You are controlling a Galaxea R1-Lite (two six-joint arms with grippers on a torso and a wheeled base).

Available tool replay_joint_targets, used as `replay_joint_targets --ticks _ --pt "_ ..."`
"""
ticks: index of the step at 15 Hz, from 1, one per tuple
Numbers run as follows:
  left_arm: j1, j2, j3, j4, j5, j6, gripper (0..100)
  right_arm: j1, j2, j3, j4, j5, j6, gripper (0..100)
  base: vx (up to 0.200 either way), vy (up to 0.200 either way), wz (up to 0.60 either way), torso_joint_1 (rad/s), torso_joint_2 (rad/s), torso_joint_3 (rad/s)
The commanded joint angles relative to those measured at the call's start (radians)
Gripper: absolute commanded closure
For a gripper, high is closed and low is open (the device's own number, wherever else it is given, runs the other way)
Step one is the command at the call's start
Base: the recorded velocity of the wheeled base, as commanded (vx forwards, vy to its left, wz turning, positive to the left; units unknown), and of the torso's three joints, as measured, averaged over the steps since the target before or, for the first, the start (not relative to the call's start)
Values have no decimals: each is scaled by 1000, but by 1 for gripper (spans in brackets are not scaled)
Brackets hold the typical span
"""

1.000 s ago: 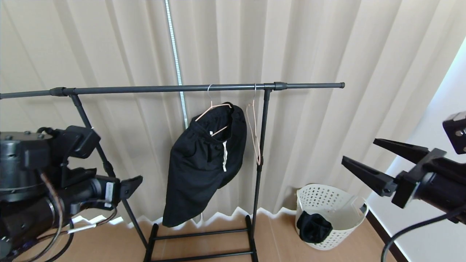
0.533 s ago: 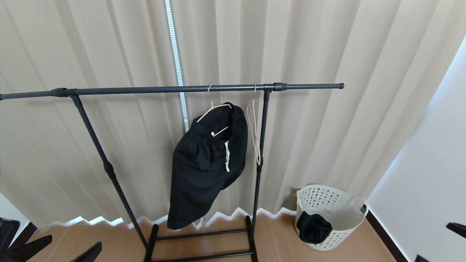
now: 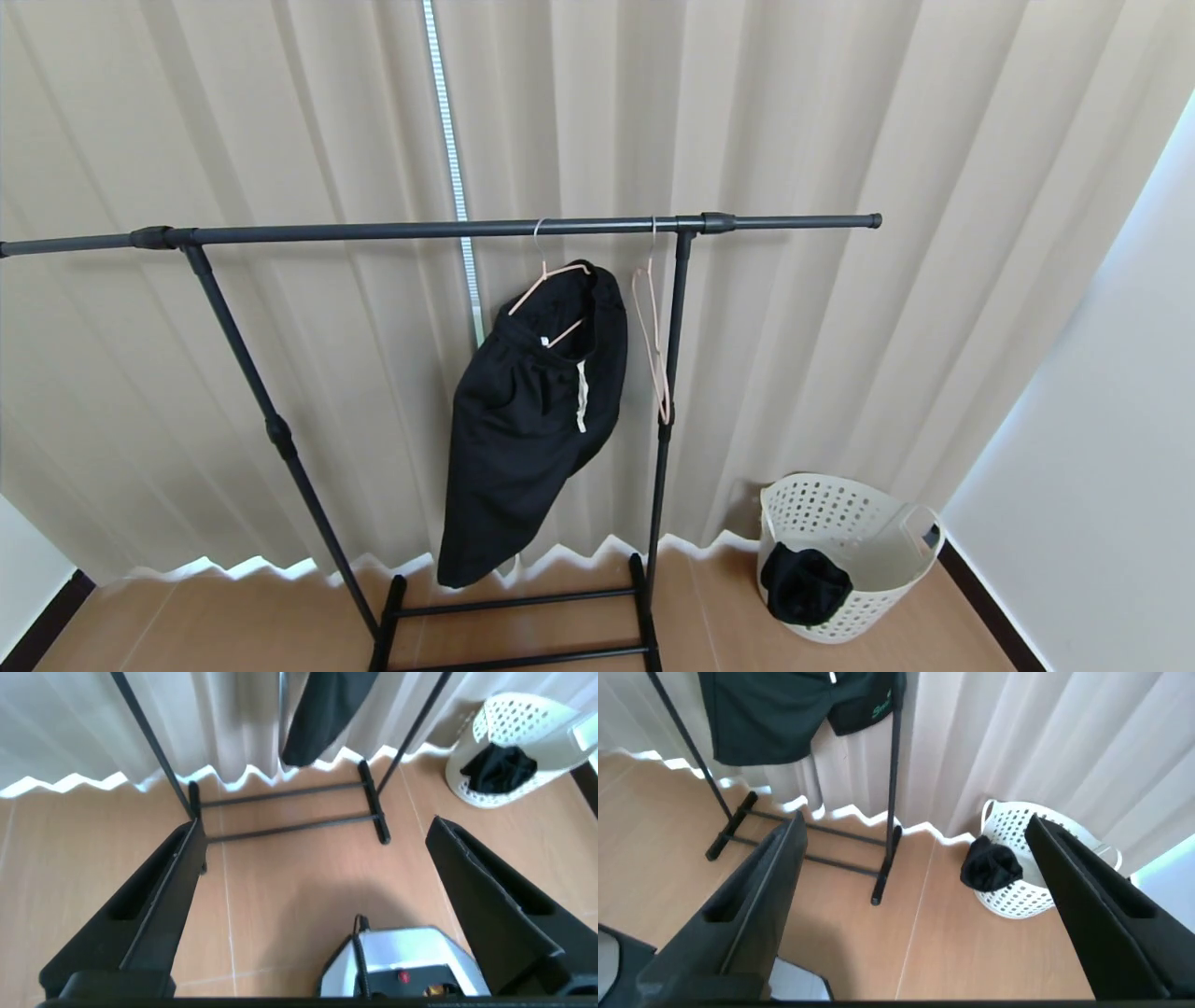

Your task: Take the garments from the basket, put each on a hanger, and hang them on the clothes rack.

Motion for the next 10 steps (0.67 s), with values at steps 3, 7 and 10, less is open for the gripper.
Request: replay_joint_targets --ticks 3,7,10 --pt "4 -111 1 60 -5 -12 0 -116 -36 2 0 -1 -2 0 0 0 0 0 0 0" --pt "117 -225 1 63 68 94 0 -231 -102 2 0 -24 -5 0 0 0 0 0 0 0" --pt "217 -334 1 65 90 106 0 -300 -128 2 0 -26 -5 0 0 0 0 0 0 0"
